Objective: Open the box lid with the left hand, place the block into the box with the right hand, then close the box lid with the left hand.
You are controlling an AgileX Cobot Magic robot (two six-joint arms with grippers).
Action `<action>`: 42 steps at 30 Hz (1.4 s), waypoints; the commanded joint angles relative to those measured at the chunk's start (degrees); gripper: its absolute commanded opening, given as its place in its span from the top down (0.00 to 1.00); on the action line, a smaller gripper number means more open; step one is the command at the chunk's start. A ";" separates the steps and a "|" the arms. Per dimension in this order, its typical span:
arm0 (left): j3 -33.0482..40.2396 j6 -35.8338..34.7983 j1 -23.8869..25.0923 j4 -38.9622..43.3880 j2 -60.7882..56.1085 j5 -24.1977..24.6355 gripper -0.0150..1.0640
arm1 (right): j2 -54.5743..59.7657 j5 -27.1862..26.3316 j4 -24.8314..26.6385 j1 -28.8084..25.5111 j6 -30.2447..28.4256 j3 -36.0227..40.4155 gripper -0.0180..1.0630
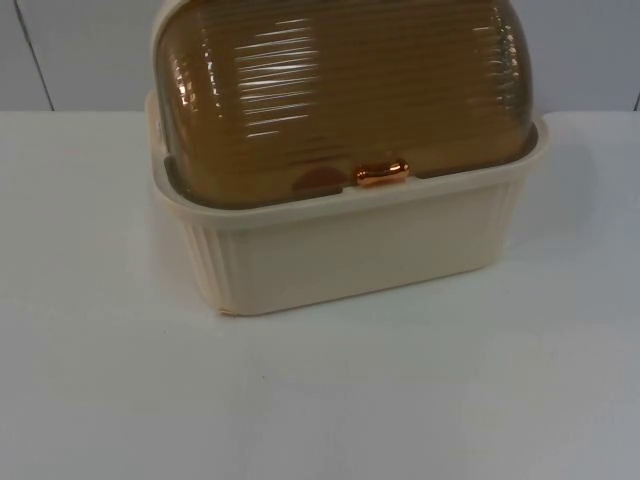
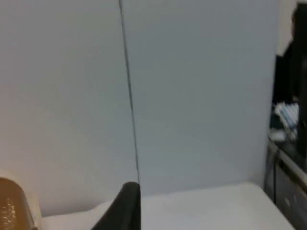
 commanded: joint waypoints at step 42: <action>14.97 -0.15 -5.88 4.59 -19.20 13.68 0.02 | -7.66 13.88 16.24 1.17 -11.70 19.55 0.02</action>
